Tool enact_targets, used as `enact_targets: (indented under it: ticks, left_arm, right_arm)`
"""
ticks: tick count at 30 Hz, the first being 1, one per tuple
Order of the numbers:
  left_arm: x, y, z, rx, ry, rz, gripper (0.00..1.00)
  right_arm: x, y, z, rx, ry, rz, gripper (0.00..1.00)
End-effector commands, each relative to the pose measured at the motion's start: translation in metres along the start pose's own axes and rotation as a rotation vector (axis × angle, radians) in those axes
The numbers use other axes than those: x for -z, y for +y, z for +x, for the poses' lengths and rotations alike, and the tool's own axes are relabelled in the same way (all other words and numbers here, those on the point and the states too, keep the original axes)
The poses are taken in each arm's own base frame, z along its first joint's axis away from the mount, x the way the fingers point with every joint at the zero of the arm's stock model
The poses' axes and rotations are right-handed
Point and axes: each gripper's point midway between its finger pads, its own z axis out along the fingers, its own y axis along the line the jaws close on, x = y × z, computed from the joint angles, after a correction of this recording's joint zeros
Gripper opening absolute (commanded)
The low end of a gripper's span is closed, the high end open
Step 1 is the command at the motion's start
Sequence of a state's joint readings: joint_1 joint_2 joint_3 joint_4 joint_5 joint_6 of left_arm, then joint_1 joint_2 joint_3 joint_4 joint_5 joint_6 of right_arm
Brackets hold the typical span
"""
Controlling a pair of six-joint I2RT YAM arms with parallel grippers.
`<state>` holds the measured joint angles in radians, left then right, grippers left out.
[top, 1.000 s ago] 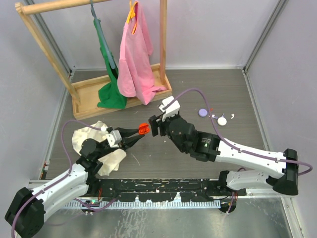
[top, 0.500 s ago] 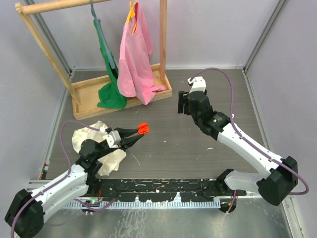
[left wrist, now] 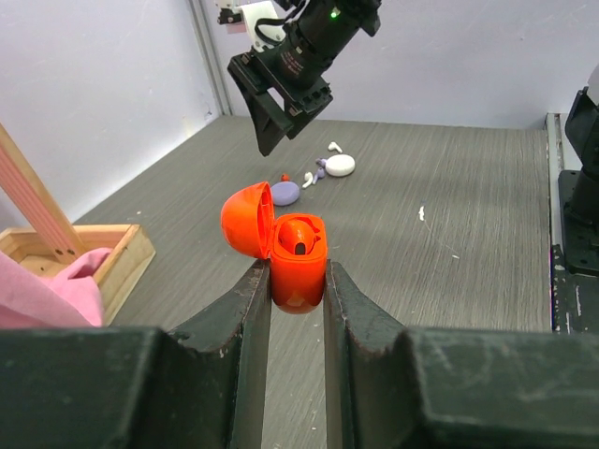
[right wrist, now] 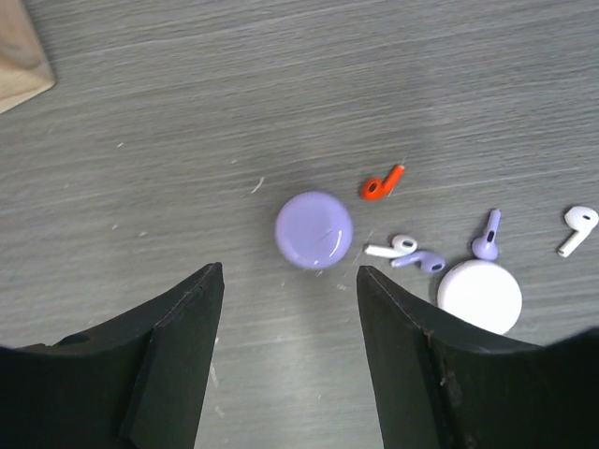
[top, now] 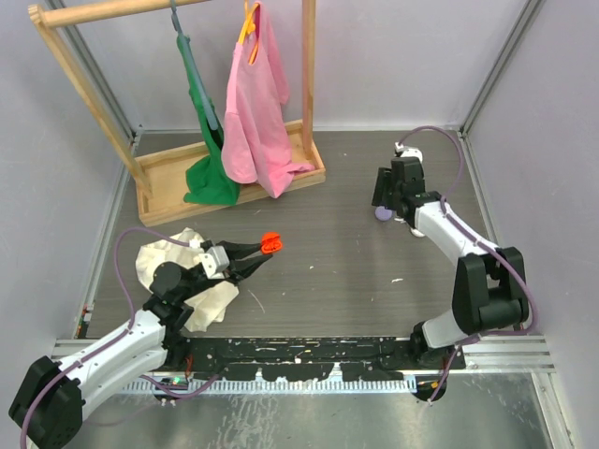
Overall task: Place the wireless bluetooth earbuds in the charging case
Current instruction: Pick up the earbud from the center of the board.
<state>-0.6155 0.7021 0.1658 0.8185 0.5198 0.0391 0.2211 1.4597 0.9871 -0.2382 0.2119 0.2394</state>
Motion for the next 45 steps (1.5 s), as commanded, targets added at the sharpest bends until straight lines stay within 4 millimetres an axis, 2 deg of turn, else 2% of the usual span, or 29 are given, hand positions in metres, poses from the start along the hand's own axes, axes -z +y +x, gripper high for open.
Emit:
enact_targets:
  ticks: [1,7,15,22,30,37,45]
  left_arm:
    - [-0.004,0.001,-0.013,-0.035,-0.043,0.005,0.0]
    - [-0.004,0.001,-0.01,-0.033,-0.035,0.004,0.0]
    - [-0.005,0.001,-0.008,-0.028,-0.027,0.011,0.0]
    - [-0.005,0.001,-0.008,-0.029,-0.027,0.014,0.0]
    - [-0.005,-0.001,-0.008,-0.026,-0.029,0.021,0.0]
    - [-0.005,-0.002,-0.009,-0.025,-0.03,0.027,0.0]
    - [-0.006,-0.002,-0.01,-0.022,-0.031,0.031,0.0]
  right_arm:
    - [-0.027,-0.001,-0.021,-0.068,-0.037,-0.092,0.64]
    - [-0.067,-0.025,-0.017,-0.116,0.021,-0.082,0.58]
    - [-0.09,-0.038,-0.016,-0.098,0.038,-0.052,0.49]
    - [-0.098,-0.049,-0.004,-0.065,0.074,-0.002,0.43]
    - [-0.106,-0.05,0.013,-0.039,0.144,-0.001,0.43]
    - [-0.102,-0.062,0.028,-0.032,0.189,0.054,0.42]
    - [-0.099,-0.066,0.039,-0.024,0.216,0.072,0.39]
